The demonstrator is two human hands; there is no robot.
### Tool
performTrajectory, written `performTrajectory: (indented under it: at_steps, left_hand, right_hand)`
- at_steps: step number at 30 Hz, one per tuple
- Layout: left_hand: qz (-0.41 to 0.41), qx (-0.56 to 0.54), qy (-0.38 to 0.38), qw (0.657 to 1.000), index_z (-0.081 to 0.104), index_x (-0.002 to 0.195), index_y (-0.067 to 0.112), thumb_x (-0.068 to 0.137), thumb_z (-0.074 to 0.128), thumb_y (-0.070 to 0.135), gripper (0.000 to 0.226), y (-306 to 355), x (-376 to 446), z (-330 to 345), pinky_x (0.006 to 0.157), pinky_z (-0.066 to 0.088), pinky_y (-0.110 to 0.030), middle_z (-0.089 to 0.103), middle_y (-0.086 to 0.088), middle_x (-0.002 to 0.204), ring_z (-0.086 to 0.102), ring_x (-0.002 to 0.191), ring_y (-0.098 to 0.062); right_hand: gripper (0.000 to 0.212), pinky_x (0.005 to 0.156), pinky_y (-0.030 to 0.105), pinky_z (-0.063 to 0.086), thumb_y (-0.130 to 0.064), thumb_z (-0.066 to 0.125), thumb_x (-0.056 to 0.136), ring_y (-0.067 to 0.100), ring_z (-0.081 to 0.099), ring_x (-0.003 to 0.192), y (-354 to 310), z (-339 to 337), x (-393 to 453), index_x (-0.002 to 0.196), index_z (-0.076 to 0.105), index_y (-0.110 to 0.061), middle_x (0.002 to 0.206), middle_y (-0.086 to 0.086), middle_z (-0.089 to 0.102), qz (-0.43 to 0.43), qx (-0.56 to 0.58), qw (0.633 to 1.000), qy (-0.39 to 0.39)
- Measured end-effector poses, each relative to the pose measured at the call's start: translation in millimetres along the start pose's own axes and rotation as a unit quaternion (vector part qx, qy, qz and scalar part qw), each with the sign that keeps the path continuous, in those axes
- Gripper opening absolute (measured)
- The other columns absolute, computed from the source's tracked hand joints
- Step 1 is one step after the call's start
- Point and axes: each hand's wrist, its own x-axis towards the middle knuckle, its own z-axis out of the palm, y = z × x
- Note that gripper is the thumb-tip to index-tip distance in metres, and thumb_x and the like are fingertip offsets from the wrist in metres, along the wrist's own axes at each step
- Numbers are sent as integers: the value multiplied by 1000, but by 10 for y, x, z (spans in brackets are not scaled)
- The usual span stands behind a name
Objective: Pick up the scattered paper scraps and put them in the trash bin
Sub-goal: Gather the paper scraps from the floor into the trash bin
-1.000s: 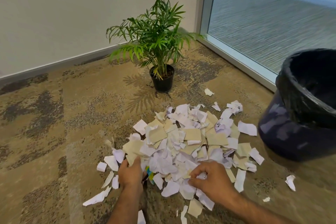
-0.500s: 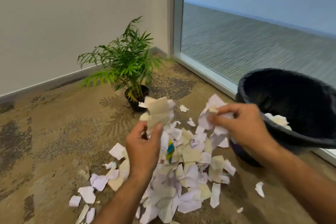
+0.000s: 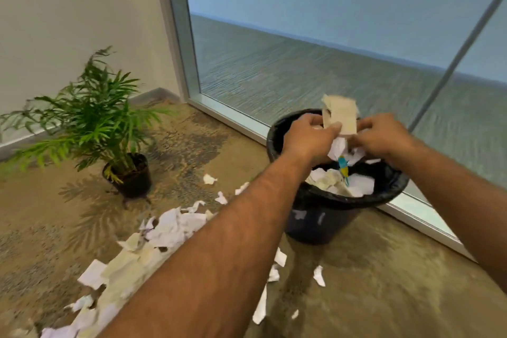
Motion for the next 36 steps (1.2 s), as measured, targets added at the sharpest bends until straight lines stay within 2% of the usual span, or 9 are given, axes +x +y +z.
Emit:
performTrajectory:
  at_steps: [4, 8, 14, 18, 21, 25, 28, 31, 36]
  left_hand:
    - [-46, 33, -95, 994, 43, 146, 23, 94, 62, 40, 57, -87, -71, -78, 83, 59, -38, 55, -2, 135, 60, 113, -26]
    - [61, 105, -28, 992, 62, 125, 17, 88, 73, 31, 42, -120, -174, -417, 84, 61, -43, 66, -5, 111, 68, 100, -21]
    - [96, 146, 36, 984, 69, 105, 11, 88, 73, 20, 20, -159, -533, -1362, 68, 63, -36, 71, -7, 98, 70, 90, -20]
    - [58, 248, 93, 963, 72, 96, 15, 86, 76, 26, 15, -517, -896, -2219, 65, 61, -29, 72, 1, 90, 69, 81, -11]
    - [12, 348, 108, 931, 73, 92, 20, 81, 80, 31, 17, -1015, -1295, -2786, 71, 60, -33, 73, 5, 86, 70, 80, -10]
    - [-100, 441, -13, 892, 67, 101, 25, 75, 83, 38, 33, -1844, -2110, -3215, 80, 56, -37, 69, 5, 97, 67, 87, -16]
    - [-151, 515, -183, 824, 52, 130, 31, 60, 83, 57, 81, -2442, -2764, -3266, 93, 50, -37, 54, 1, 124, 56, 111, -20]
    - [-158, 550, -296, 765, 27, 143, 42, 48, 87, 61, 114, -2938, -3256, -3208, 99, 48, -40, 32, -6, 145, 45, 126, -27]
    - [-136, 603, -305, 725, 23, 141, 41, 79, 78, 19, 86, -3178, -3607, -2905, 105, 46, -47, 12, -10, 158, 32, 137, -31]
  right_hand:
    - [32, 70, 43, 60, 0, 70, 76, 28, 66, 84, 85, 38, 17, 101, 71, -20, 93, 13, 69, 19, -127, 988, -84]
    - [46, 90, 39, 54, -9, 63, 75, 33, 62, 106, -93, 92, -19, 119, 66, -21, 120, 13, 66, -55, -341, 937, -47]
    - [43, 90, 44, 53, -18, 71, 73, 37, 64, 102, -769, 438, -361, 116, 68, -22, 110, 14, 70, -237, -301, 923, 31]
    - [27, 85, 41, 54, -26, 69, 78, 32, 65, 92, -1297, 1160, -984, 105, 70, -23, 99, 8, 72, -398, -240, 885, -26]
    - [26, 77, 32, 50, -32, 63, 81, 29, 64, 92, -1432, 1839, -1474, 105, 67, -24, 99, 3, 71, -502, -272, 809, -139]
    - [40, 80, 34, 45, -33, 67, 84, 26, 59, 104, -1088, 2725, -2178, 122, 60, -22, 111, 5, 65, -564, -321, 664, -371]
    - [47, 84, 39, 48, -26, 62, 88, 29, 52, 115, -555, 3079, -2563, 133, 51, -19, 127, 10, 57, -605, -373, 511, -483]
    - [42, 63, 38, 40, -23, 51, 96, 36, 48, 116, 99, 3227, -2840, 137, 44, -19, 135, 15, 45, -671, -380, 404, -492]
    - [46, 66, 40, 47, -26, 52, 96, 33, 42, 115, 725, 3308, -2832, 140, 39, -26, 141, 15, 35, -660, -354, 427, -507]
